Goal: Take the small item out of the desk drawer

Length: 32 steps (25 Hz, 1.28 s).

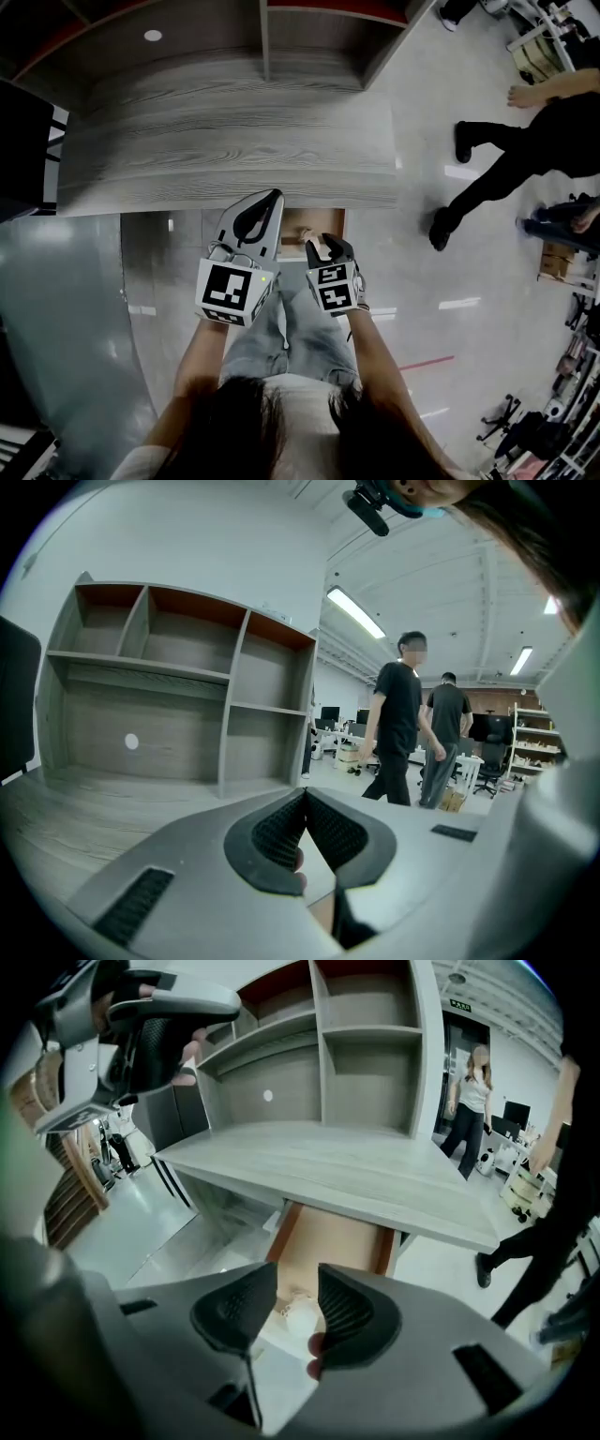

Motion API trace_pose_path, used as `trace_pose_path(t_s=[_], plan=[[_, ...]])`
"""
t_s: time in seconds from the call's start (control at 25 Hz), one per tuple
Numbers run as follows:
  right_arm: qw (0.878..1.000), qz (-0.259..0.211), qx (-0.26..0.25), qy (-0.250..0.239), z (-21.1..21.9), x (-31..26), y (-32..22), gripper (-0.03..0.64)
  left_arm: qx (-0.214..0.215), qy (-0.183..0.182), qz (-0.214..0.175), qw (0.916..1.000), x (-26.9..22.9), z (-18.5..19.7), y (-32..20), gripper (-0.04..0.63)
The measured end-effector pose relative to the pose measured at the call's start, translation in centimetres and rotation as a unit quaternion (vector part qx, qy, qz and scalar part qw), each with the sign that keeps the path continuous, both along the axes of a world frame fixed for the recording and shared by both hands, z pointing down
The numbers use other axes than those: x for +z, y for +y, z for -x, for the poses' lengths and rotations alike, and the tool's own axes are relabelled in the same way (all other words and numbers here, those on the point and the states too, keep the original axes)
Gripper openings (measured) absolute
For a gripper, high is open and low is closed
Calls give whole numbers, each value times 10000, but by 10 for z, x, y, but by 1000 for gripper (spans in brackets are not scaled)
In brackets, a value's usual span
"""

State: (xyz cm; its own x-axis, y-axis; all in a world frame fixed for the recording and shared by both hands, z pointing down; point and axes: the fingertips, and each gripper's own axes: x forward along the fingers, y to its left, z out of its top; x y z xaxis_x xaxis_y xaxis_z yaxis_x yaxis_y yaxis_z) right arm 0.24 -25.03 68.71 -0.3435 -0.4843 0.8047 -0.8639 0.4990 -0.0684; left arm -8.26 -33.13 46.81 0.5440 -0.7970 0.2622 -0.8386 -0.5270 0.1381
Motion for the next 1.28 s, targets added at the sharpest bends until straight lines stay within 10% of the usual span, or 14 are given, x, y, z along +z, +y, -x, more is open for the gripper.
trace_pose_path(t_s=[1.28], plan=[[9904, 1309, -277, 353, 5, 109, 10, 179, -207, -237, 501, 9983, 75, 12, -10, 14]])
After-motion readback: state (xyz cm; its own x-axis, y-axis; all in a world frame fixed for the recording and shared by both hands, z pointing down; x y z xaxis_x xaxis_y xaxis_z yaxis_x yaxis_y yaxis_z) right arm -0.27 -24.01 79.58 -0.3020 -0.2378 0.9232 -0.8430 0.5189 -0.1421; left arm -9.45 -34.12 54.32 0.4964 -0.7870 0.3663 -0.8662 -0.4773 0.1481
